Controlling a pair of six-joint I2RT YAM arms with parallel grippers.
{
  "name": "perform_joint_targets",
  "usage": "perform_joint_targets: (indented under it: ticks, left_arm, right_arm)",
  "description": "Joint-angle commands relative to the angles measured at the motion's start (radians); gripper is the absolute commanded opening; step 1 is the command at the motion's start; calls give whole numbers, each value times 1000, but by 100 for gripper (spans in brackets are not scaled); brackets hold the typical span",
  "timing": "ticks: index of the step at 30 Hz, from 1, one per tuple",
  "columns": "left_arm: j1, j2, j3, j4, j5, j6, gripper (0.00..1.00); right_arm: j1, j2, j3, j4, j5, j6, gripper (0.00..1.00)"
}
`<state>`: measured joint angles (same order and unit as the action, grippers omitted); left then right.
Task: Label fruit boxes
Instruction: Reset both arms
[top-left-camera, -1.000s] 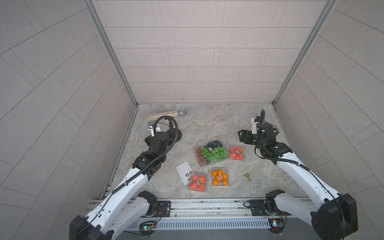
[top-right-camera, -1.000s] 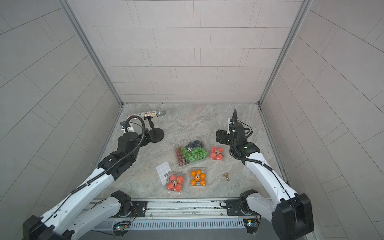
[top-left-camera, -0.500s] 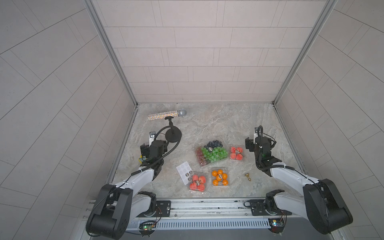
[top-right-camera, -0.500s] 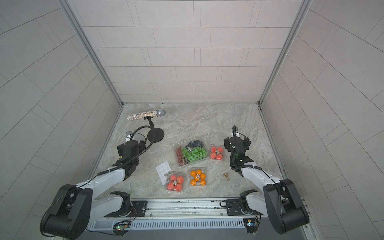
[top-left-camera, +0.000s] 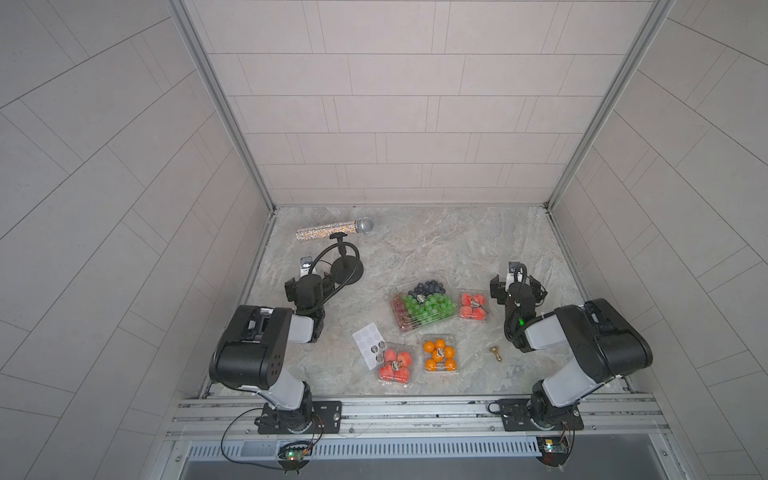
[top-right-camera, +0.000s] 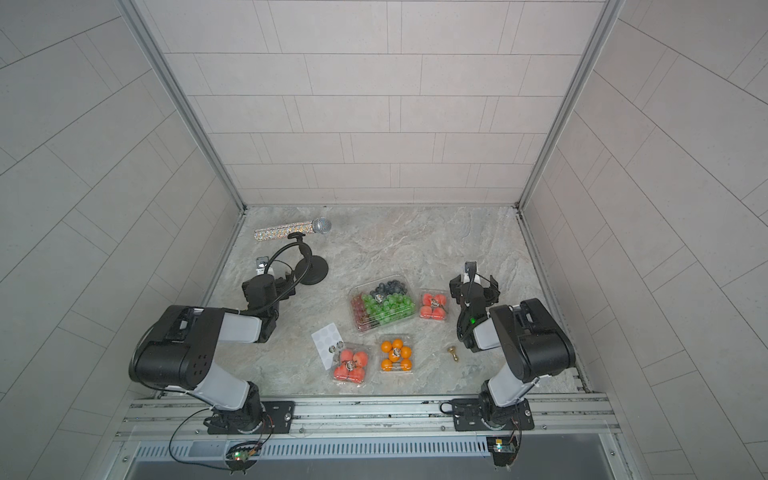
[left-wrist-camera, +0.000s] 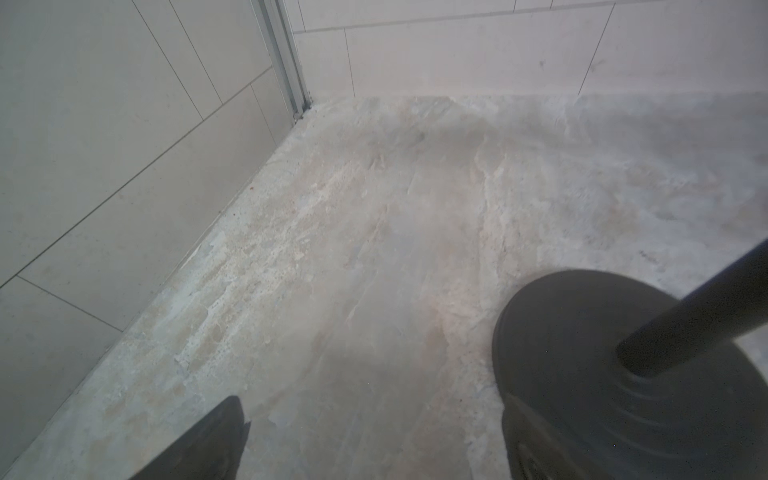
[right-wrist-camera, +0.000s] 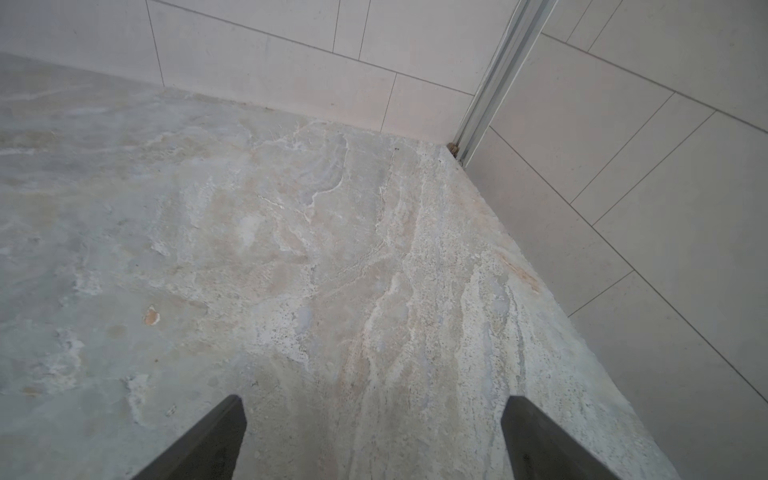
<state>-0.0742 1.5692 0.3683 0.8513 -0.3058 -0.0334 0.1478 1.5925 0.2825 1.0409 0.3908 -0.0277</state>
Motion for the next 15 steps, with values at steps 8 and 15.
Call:
perform_joint_targets:
  ticks: [8, 15]
  left_arm:
    - [9, 18, 29, 68, -5, 0, 100]
    - [8, 18, 25, 80, -5, 5, 100]
  right_arm:
    - [-15, 2, 59, 16, 73, 36, 100]
    - [-30, -6, 77, -44, 22, 50, 100]
